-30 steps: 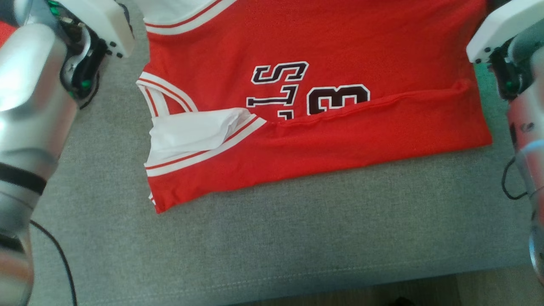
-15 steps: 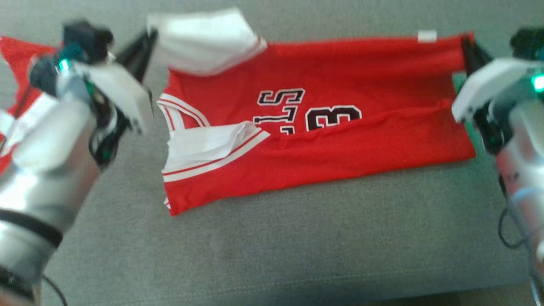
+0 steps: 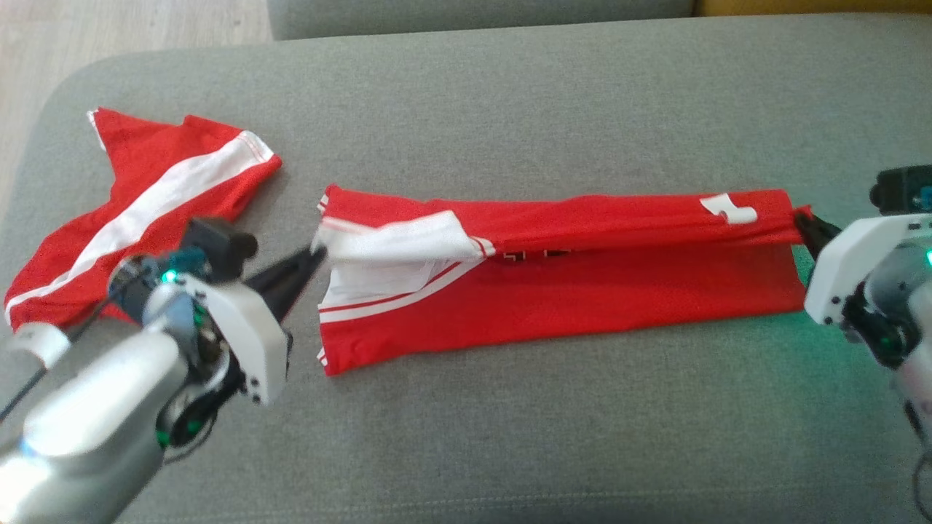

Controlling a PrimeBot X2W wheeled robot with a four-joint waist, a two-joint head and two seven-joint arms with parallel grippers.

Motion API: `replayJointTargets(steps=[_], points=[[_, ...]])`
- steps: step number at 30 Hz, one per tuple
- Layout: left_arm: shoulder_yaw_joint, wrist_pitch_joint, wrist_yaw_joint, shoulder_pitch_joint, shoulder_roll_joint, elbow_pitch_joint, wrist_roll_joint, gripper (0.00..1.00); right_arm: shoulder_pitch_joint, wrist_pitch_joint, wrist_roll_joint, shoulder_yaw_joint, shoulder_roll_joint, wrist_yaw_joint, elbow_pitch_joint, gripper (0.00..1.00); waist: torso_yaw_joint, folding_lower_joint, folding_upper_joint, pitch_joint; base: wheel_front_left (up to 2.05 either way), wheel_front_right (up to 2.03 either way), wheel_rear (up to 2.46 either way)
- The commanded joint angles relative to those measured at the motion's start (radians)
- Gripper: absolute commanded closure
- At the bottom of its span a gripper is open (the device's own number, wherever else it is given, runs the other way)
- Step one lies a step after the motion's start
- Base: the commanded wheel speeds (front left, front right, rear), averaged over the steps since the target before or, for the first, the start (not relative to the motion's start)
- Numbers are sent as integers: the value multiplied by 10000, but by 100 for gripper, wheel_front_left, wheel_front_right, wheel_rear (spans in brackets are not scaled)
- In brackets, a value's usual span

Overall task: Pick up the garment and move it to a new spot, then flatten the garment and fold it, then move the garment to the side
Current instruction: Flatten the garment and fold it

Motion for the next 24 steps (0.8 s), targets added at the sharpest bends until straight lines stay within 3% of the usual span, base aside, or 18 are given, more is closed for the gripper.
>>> replayJointTargets(steps=[1, 10, 16, 17, 18, 19, 20, 21, 24], points=[[378, 155, 168, -279, 600, -576, -76, 100, 60, 176, 176, 123, -453, -9, -492, 100, 13, 1, -1, -44, 0, 0, 0], [33, 934, 643, 617, 1131, -1796, -387, 100, 789, 1734, 563, 445, -1095, -9, -1531, 100, -137, 1, -1, -108, 0, 0, 0], [-134, 897, 729, 737, 918, -1603, -308, 100, 1114, 2249, 707, 449, -1130, -9, -2087, 100, -202, 1, -1, -65, 0, 0, 0], [-153, 888, 721, 746, 854, -1559, -322, 100, 1131, 2251, 671, 391, -1148, -9, -2126, 94, -213, 1, -1, -71, 0, 0, 0], [-168, 894, 719, 762, 793, -1510, -351, 100, 1150, 2209, 625, 322, -1148, -9, -2166, 2, -224, 1, -1, -82, 0, 0, 0], [-184, 922, 720, 779, 747, -1455, -389, 100, 1172, 2176, 612, 235, -1115, -9, -2190, 0, -235, 1, -1, -100, 0, 0, 0], [-196, 930, 730, 788, 713, -1404, -402, 31, 1195, 2146, 620, 152, -1068, -9, -2224, 0, -244, 1, -1, -126, 0, 0, 0], [-161, 863, 796, 798, 683, -1352, -403, 0, 1218, 2110, 636, 60, -1020, -9, -2256, 0, -256, 1, -1, -154, 0, 0, 0], [208, 379, 1184, 808, 608, -1118, -482, 0, 1247, 1732, 590, -314, -893, -9, -2389, 0, -276, 1, -1, -230, 0, 0, 0]])
